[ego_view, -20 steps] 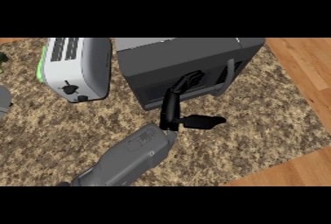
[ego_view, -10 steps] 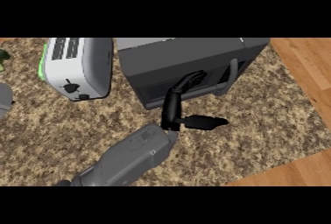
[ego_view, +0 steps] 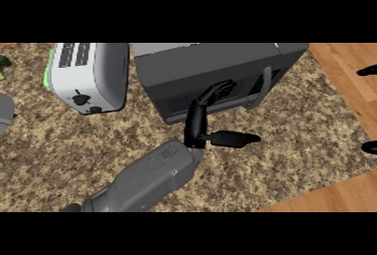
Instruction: Pick up the milk, place it into the microwave and close the microwave
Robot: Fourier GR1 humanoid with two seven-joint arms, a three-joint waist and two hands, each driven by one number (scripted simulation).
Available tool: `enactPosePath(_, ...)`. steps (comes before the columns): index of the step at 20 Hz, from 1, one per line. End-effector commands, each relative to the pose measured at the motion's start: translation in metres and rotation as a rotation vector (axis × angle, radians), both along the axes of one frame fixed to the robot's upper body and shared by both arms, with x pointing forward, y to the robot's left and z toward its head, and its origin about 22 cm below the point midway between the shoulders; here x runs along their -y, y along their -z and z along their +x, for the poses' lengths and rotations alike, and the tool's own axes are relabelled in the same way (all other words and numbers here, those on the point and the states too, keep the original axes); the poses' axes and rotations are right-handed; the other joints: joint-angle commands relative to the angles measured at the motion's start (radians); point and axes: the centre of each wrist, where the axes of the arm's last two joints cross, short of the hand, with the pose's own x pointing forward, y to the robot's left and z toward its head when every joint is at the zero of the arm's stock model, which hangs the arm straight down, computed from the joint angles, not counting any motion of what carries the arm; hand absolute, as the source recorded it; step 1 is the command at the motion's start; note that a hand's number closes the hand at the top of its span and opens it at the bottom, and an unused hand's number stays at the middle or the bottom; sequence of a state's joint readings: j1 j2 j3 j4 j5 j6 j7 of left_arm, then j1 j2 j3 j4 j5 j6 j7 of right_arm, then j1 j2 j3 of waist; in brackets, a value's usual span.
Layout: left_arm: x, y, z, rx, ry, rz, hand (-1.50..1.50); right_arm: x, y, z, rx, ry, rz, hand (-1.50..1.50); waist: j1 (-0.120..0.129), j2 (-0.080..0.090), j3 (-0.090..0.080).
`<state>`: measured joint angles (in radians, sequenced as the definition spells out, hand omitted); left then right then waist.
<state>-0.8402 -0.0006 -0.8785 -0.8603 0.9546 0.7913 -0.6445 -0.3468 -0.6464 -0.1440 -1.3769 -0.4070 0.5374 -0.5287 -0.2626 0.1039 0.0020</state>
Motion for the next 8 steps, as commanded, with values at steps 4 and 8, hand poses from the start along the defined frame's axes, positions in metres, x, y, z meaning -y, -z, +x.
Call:
enactPosePath(4,-0.006,-0.012,0.024,-0.006,-0.096,-0.01,-1.5,0.008,-0.007,0.008,-0.03,-0.038,0.048,-1.5,-0.001,0.01,-0.002)
enactPosePath(8,-0.007,-0.009,0.024,-0.008,-0.1,-0.016,-1.5,0.015,-0.009,0.01,-0.048,-0.042,0.073,-1.5,-0.006,0.01,-0.002)
